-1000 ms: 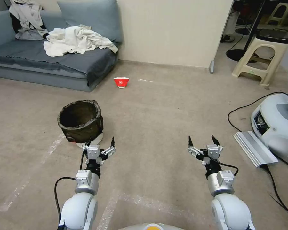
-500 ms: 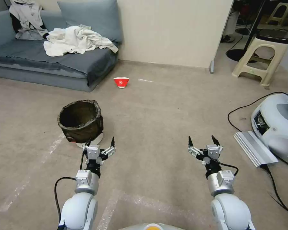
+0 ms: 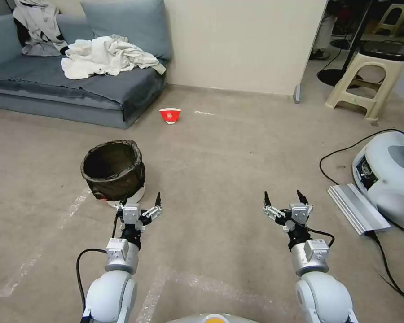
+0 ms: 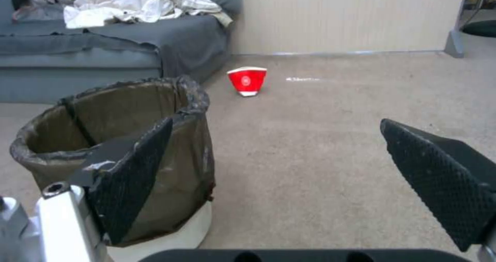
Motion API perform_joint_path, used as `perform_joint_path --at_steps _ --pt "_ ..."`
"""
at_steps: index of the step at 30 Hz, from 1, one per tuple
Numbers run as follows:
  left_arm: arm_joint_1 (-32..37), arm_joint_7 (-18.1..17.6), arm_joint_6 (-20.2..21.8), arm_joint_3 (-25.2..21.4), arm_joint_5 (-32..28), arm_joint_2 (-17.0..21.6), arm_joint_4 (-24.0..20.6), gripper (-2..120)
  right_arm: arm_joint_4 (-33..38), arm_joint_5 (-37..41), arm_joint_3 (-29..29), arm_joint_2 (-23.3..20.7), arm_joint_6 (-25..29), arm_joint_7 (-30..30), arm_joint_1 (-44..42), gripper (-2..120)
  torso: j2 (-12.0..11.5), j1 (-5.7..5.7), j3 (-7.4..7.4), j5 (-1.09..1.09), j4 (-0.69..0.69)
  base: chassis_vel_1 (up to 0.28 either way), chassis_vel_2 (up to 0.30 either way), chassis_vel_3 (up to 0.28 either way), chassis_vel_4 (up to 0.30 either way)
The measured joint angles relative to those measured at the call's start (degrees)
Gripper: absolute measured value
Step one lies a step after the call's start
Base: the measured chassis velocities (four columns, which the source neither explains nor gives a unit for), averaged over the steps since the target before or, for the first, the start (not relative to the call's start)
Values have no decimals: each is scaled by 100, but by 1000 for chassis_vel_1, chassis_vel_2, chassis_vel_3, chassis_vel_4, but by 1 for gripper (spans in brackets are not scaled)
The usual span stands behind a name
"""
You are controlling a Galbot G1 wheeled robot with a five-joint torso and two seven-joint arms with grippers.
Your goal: Pick up the trash can from the floor.
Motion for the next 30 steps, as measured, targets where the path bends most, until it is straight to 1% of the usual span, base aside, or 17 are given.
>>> perform_joint_path --at_steps 19,21,22,24,25,26,27,28,30 --pt "17 -6 -2 -4 0 3 -13 100 74 -3 -6 16 -19 8 -40 100 0 0 0 0 1 0 0 0 0" --pt "90 -40 -8 -27 0 23 -178 100 358 -25 -62 74 -73 35 -159 100 0 0 0 -3 -1 0 0 0 0" --pt "90 -40 -8 -27 0 23 -178 100 358 -25 -62 74 -73 35 -159 100 0 0 0 -3 -1 0 0 0 0" --pt "282 -134 -39 -105 2 73 -595 100 797 -57 -140 161 -143 76 -347 100 1 0 0 2 1 0 0 0 0" --pt "302 -135 -40 -96 2 75 -627 100 832 -56 -136 160 -151 79 -358 100 0 0 -1 -2 1 0 0 0 0" --pt "302 -135 -40 -96 2 75 -627 100 832 -56 -136 160 -151 79 -358 100 0 0 -1 -2 1 0 0 0 0" --pt "356 -164 -41 -117 0 90 -719 100 936 -56 -161 182 -178 88 -417 100 0 0 0 -4 1 0 0 0 0" --pt "425 -207 -58 -150 -2 114 -882 100 1100 -57 -193 213 -208 105 -473 100 0 0 -1 1 -1 0 0 0 0" --pt "596 -306 -90 -221 -16 166 -1218 100 1407 -62 -263 279 -281 144 -615 100 0 0 -1 -2 0 0 0 0 0"
